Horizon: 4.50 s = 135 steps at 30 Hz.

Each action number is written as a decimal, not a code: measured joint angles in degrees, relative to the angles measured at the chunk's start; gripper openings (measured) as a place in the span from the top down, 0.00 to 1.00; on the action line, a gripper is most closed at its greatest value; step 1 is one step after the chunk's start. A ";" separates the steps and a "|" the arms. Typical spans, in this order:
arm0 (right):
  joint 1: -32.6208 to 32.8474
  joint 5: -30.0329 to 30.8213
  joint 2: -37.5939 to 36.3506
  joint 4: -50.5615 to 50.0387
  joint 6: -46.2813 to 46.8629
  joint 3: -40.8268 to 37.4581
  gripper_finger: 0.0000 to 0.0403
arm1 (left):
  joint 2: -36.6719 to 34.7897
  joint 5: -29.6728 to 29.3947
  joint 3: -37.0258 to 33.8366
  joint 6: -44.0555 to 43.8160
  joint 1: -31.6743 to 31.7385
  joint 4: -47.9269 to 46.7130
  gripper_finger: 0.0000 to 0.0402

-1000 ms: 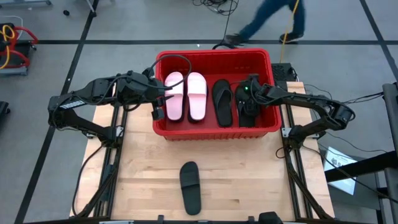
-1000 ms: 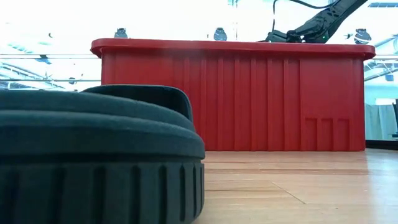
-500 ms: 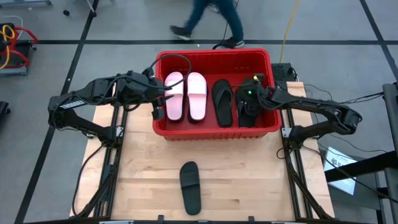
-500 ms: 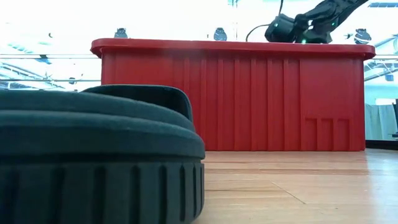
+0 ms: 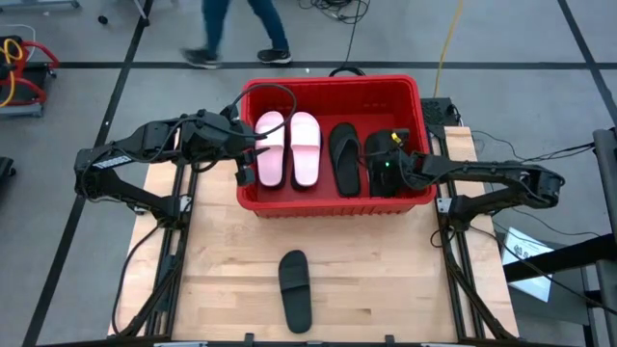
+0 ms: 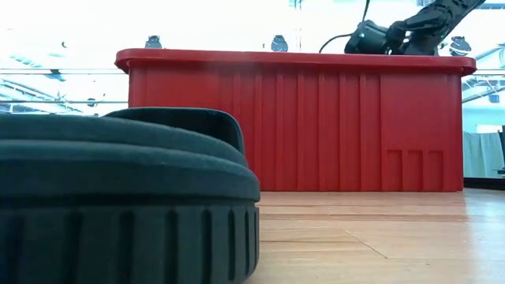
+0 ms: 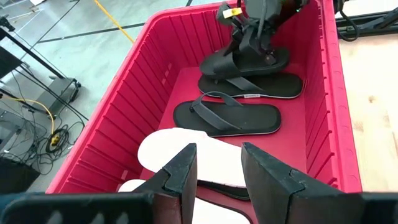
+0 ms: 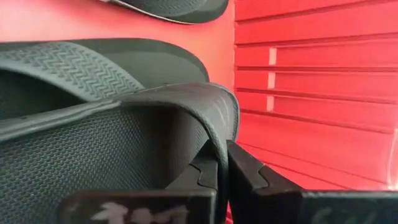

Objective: Pick and place slides into bin
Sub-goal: Put the black slide into the red container

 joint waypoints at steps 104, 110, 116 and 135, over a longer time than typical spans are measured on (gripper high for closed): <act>3.66 -18.74 -14.59 -14.90 7.91 -1.94 0.64 | 0.01 0.13 0.00 0.70 0.01 -0.04 0.69; 3.55 -16.51 -14.49 -12.55 7.93 -1.95 0.64 | 0.00 0.13 0.00 0.72 0.00 -0.04 0.69; 3.22 -10.74 -13.86 -8.08 7.93 -1.97 0.64 | 0.00 0.13 0.00 0.74 0.02 -0.04 0.69; 3.29 -19.93 -14.12 -12.94 7.91 -1.97 0.64 | 0.02 0.13 0.00 0.76 0.02 -0.04 0.69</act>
